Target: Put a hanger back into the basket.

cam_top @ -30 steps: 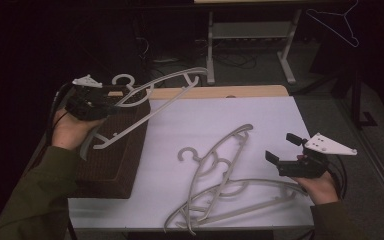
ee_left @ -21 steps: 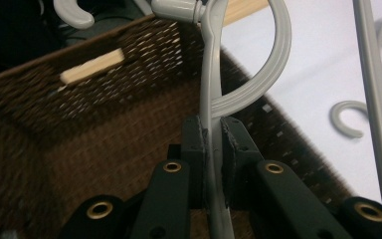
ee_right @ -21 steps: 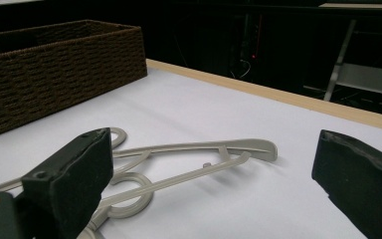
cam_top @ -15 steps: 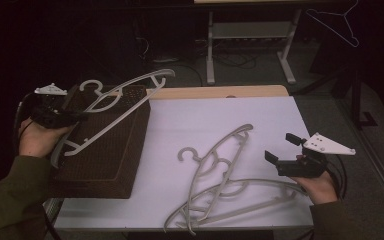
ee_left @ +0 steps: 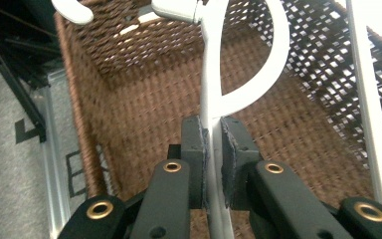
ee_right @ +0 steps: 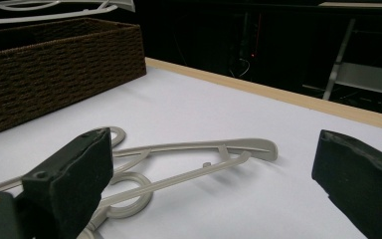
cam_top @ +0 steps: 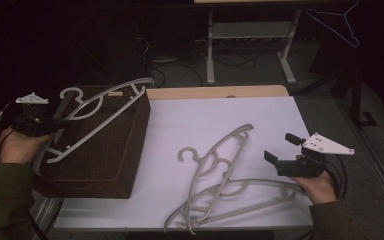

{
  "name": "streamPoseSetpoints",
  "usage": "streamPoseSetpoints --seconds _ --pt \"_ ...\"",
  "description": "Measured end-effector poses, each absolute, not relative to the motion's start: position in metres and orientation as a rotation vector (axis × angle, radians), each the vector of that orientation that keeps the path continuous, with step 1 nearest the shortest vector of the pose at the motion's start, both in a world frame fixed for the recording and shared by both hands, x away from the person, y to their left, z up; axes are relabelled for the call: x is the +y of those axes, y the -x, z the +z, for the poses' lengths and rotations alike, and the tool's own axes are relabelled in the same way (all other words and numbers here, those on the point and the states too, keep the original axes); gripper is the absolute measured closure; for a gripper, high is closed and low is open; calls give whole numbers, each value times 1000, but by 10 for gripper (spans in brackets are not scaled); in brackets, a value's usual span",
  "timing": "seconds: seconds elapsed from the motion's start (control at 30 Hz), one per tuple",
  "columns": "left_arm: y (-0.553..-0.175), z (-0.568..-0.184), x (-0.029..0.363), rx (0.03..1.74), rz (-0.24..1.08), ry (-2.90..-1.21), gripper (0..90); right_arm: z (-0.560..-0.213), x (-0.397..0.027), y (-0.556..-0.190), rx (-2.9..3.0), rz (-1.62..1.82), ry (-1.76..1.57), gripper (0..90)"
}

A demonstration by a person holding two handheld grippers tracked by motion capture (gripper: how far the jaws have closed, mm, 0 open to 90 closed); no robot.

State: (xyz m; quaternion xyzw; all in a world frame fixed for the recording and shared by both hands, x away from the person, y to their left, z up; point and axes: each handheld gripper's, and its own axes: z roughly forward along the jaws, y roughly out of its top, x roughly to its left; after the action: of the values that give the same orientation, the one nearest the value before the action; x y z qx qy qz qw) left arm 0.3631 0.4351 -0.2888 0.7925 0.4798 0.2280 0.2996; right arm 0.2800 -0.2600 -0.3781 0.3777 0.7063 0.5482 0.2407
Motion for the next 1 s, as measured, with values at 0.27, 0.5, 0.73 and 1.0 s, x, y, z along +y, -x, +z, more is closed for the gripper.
streamPoseSetpoints --seconds 0.27,0.5,0.73,1.0 --pt "-367 -297 450 1314 618 -2125 819 -378 -260 -280 1932 1499 -1035 21" --pt "-368 -303 460 1353 633 -2127 819 -378 -260 -280 1926 1500 -1042 21" --pt "-370 -309 461 1366 648 -2157 819 -378 -260 -280 1926 1498 -1042 21" --pt "-378 -323 454 1370 653 -2195 818 -378 -260 -279 1925 1500 -1043 21"
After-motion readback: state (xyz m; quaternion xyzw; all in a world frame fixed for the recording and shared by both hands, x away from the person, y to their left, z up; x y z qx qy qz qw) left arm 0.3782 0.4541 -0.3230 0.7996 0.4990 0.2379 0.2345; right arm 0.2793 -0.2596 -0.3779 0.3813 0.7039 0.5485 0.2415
